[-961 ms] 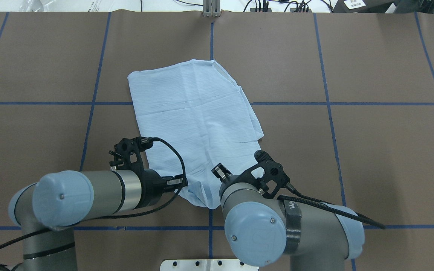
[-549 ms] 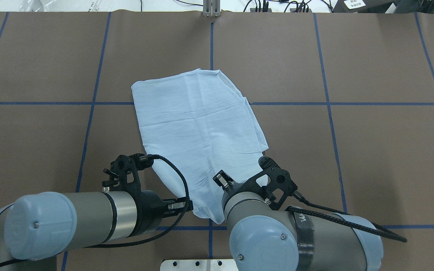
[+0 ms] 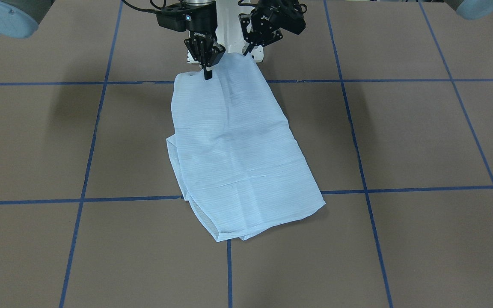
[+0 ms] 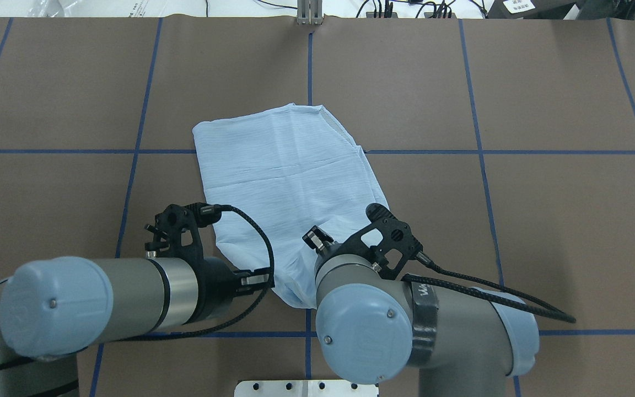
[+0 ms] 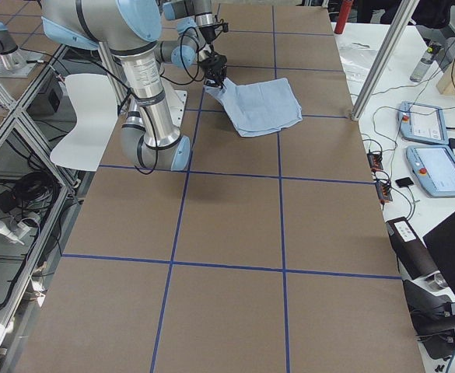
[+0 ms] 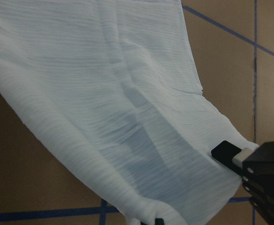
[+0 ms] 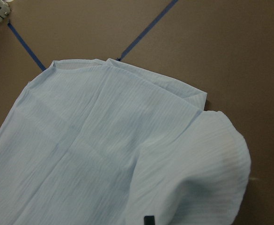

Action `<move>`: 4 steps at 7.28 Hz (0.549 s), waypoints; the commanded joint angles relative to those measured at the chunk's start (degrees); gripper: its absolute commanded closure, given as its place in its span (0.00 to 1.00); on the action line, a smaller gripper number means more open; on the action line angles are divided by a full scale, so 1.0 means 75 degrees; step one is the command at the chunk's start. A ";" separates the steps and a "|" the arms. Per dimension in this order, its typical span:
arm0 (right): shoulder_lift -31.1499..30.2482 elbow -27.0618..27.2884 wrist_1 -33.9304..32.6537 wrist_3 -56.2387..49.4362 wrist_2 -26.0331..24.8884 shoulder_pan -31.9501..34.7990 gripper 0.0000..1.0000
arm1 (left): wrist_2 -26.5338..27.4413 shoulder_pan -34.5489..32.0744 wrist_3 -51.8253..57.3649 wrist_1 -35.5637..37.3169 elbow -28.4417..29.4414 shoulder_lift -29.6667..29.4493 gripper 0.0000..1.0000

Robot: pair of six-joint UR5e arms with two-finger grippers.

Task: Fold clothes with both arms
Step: 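Lift the near edge with both grippers and fold it toward the collar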

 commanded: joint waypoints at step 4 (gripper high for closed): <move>0.1446 -0.3372 0.1847 -0.1841 0.0072 0.1374 1.00 | -0.0114 -0.2040 0.1485 0.0144 0.2036 -0.0931 1.00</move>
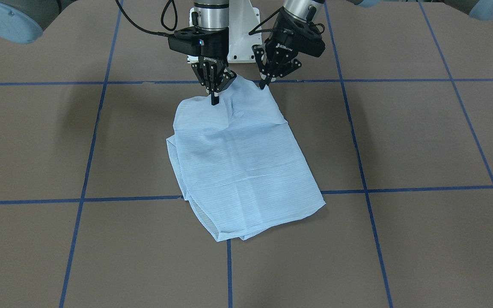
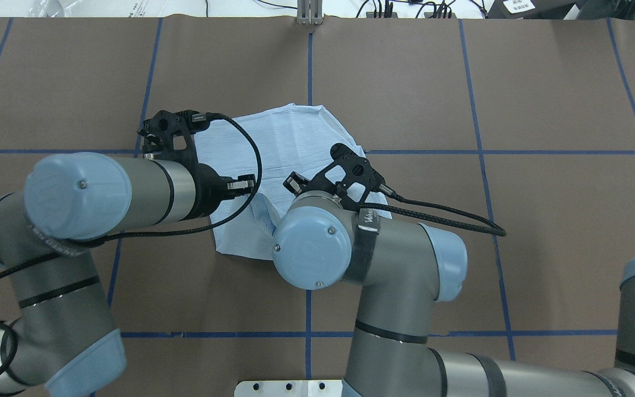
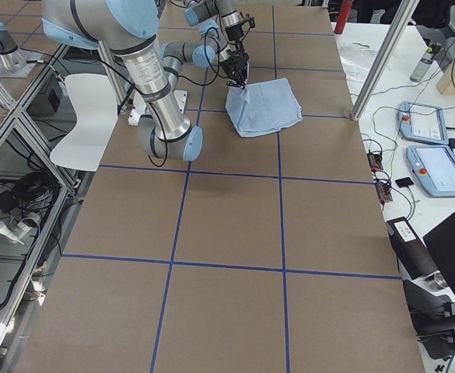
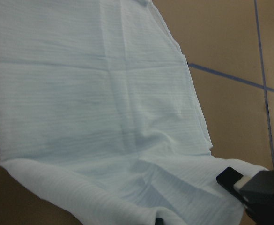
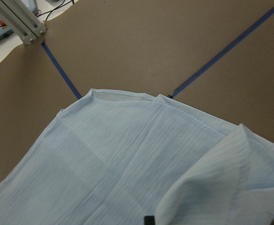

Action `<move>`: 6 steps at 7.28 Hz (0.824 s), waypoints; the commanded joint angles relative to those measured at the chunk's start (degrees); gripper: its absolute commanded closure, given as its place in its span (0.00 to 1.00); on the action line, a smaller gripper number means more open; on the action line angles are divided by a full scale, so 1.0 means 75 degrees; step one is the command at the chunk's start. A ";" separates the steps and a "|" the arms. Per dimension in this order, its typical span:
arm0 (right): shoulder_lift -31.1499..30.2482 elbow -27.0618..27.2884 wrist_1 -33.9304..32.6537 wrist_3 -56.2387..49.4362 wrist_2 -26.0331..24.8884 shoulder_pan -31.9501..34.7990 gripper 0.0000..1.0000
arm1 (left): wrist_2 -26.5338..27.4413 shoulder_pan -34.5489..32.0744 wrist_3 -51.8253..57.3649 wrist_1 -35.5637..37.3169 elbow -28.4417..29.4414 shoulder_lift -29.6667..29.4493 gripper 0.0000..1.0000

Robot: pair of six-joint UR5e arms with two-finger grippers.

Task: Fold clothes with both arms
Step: 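Lift the near edge with both grippers and fold it toward the collar, then lay the folded edge down and open both grippers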

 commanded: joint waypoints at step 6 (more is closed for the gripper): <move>0.1588 -0.4381 0.3164 -0.1270 0.0665 0.1207 1.00 | 0.0044 -0.1178 0.1039 -0.1590 0.3489 -0.0825 1.00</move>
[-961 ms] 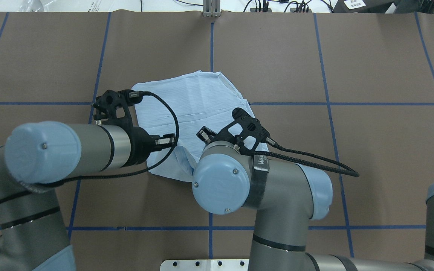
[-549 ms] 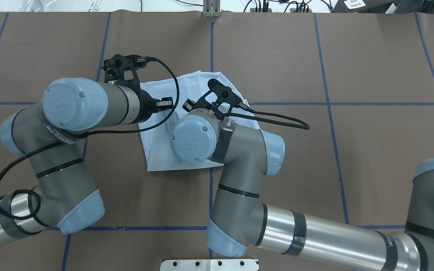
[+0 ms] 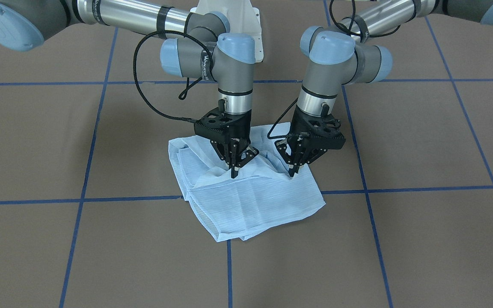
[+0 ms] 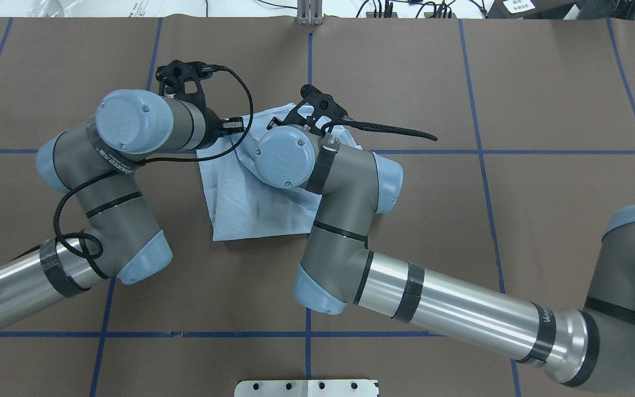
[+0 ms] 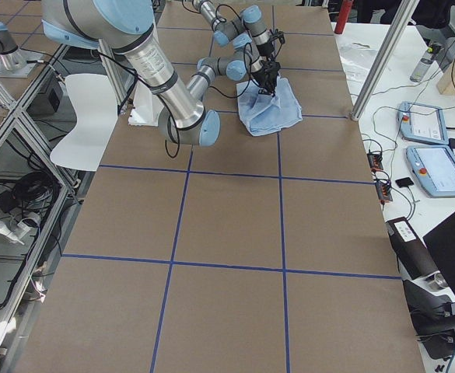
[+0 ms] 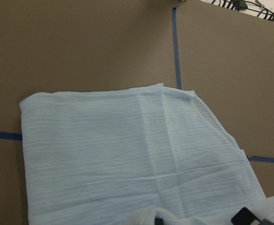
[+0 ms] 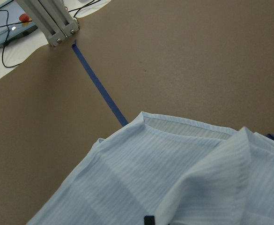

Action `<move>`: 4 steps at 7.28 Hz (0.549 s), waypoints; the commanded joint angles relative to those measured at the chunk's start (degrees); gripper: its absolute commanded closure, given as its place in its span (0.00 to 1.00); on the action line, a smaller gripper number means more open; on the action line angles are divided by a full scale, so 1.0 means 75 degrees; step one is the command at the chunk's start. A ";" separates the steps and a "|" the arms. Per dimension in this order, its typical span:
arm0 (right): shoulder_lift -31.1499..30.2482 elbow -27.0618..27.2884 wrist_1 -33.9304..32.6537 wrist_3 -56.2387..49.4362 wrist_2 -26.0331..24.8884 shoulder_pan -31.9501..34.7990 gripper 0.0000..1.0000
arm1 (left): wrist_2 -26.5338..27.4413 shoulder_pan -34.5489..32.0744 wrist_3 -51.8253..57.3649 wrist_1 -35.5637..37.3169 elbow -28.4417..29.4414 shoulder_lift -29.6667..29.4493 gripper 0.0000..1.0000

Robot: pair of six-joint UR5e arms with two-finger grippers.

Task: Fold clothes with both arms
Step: 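Lay the folded edge down and open both grippers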

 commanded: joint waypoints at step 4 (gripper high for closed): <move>0.0793 -0.1472 0.0768 -0.0183 0.0080 0.0270 1.00 | 0.0026 -0.0329 0.0380 -0.0134 0.0650 -0.0093 1.00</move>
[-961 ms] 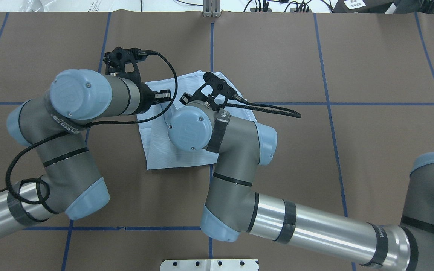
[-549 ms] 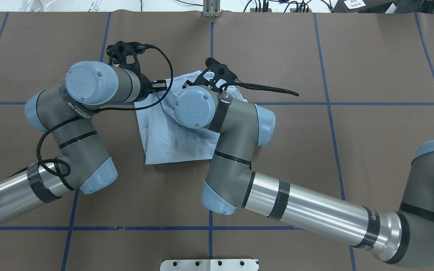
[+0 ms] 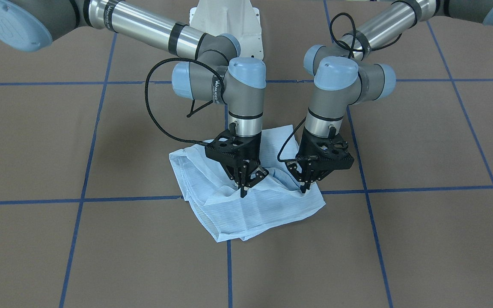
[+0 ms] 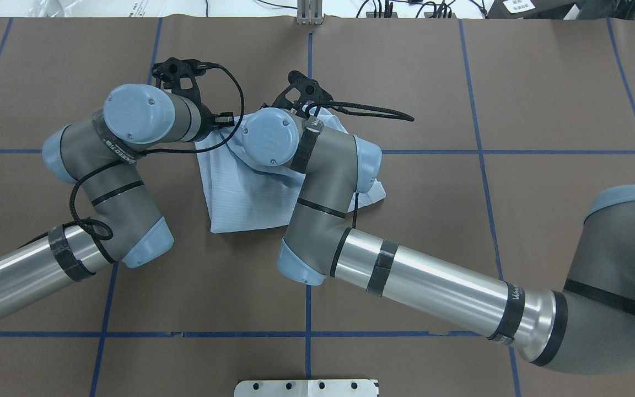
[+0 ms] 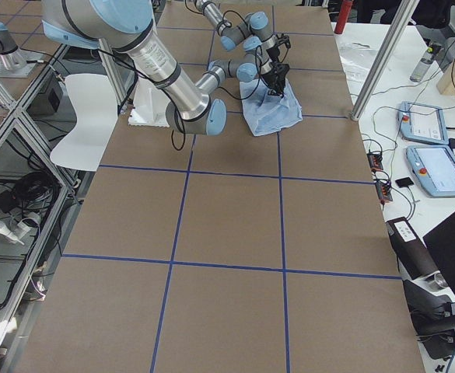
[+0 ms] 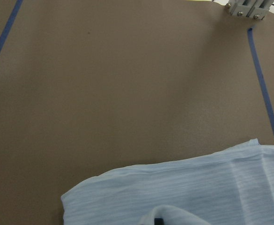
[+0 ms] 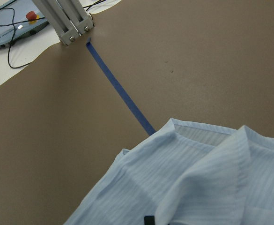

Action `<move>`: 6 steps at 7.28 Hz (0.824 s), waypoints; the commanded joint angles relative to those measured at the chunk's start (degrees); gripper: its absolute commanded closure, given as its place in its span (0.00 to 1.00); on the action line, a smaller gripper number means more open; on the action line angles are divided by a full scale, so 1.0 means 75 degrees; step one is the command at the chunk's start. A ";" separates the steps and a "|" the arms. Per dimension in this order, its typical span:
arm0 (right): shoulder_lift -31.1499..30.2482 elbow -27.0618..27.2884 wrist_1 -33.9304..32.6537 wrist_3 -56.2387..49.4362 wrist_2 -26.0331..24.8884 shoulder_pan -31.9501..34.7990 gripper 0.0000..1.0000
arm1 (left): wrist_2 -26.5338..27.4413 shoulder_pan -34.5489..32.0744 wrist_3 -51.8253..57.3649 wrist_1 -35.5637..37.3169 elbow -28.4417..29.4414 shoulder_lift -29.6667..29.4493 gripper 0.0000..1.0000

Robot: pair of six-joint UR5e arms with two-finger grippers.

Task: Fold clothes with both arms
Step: 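Lay the folded edge down and open both grippers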

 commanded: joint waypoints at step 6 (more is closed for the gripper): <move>0.0712 -0.1363 0.1060 -0.0833 0.0061 0.0247 0.17 | -0.0016 -0.0404 0.1739 -0.0215 0.0020 0.0406 0.01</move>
